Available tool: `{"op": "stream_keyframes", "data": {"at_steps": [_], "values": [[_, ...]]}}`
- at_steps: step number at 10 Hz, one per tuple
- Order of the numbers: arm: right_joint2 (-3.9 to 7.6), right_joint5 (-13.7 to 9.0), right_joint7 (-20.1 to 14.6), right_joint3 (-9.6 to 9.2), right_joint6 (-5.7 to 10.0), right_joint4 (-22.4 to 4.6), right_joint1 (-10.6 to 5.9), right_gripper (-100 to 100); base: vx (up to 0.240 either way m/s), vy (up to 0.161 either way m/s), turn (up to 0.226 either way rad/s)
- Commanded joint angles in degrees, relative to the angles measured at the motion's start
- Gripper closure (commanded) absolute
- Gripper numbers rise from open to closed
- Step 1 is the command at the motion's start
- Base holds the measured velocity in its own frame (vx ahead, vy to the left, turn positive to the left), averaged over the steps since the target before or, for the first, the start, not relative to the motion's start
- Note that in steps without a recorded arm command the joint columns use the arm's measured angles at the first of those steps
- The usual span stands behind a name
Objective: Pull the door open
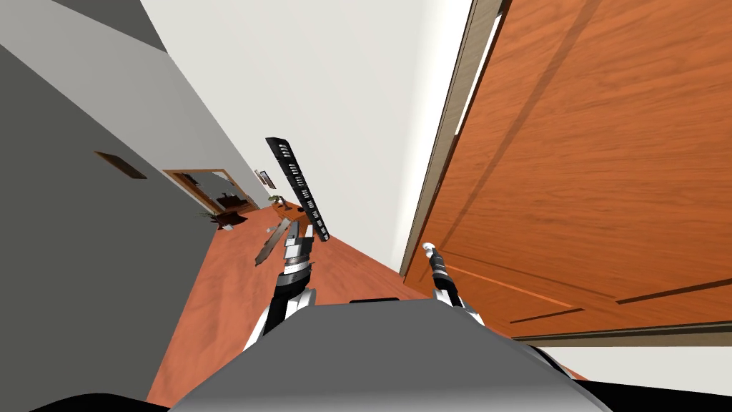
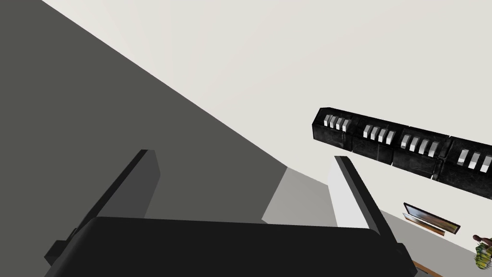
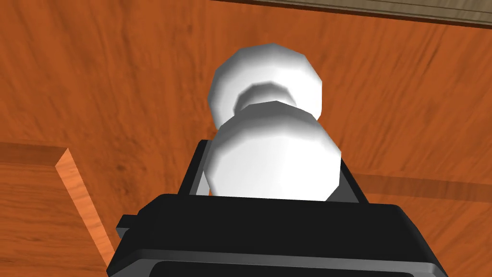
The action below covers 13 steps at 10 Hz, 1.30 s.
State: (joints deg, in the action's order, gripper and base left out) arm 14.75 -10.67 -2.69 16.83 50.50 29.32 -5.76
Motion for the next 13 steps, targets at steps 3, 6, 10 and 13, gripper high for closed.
{"op": "stream_keyframes", "data": {"at_steps": [3,6,10,13], "values": [[-0.07,-0.8,-5.4,0.00,0.02,0.1,-0.06,100,-0.037,-0.009,0.059],[0.01,-1.6,-9.9,0.09,-0.05,0.0,-0.02,100,-0.027,-0.007,0.043],[0.09,-2.4,-14.9,0.18,-0.12,0.0,0.02,100,-0.029,-0.008,0.047],[0.16,-3.1,-19.5,0.27,-0.19,0.0,0.05,100,-0.029,-0.007,0.045]]}}
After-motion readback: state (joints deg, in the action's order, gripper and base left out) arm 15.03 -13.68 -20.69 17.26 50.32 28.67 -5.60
